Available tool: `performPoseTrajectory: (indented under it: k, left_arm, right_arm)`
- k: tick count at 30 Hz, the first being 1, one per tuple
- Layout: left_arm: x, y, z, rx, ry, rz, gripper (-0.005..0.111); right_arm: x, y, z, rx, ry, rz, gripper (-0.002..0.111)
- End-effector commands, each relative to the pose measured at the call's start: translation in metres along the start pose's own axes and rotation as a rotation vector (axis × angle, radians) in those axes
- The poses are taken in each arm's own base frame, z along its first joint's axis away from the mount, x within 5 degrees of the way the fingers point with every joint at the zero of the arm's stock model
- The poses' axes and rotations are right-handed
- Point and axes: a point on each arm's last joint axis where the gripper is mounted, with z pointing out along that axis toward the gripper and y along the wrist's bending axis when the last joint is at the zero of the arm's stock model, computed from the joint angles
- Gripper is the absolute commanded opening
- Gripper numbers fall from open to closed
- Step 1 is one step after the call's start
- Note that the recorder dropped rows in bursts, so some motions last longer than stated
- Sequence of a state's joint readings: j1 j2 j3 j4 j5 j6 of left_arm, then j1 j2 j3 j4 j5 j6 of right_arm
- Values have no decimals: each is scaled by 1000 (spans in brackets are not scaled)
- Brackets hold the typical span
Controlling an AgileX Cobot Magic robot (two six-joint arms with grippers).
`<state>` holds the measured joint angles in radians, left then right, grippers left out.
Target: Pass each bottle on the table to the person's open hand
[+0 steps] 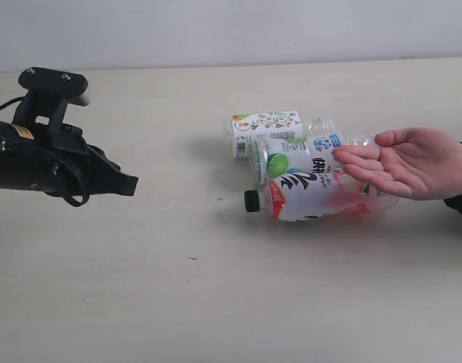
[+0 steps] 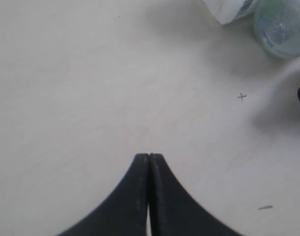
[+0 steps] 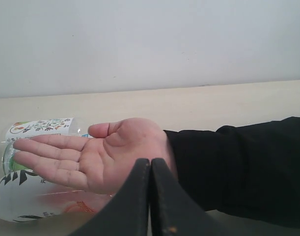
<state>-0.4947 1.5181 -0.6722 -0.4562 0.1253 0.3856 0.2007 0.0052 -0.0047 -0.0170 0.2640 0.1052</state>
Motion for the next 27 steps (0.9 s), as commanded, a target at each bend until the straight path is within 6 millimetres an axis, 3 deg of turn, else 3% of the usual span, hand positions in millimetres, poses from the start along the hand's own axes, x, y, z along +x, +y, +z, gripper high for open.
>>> performPoseTrajectory:
  k: [1, 3, 8, 14, 19, 27]
  left_arm:
    - [-5, -1, -7, -14, -69, 4, 0]
    - [-4, -4, -16, 11, -57, -24, 0]
    - [11, -15, -48, -4, -257, 39, 0]
    - [24, -20, -55, 47, -180, 17, 0]
    - [54, -16, -76, 35, -268, 12, 0]
    - [82, -9, -85, 22, -293, -1, 0]
  right_arm:
    - [1, 0, 0, 5, -6, -9, 0]
    - [1, 0, 0, 5, -6, -9, 0]
    - [1, 0, 0, 5, -6, -9, 0]
    - [1, 0, 0, 5, -6, -9, 0]
    - [1, 0, 0, 5, -6, -9, 0]
    - [1, 0, 0, 5, -6, -9, 0]
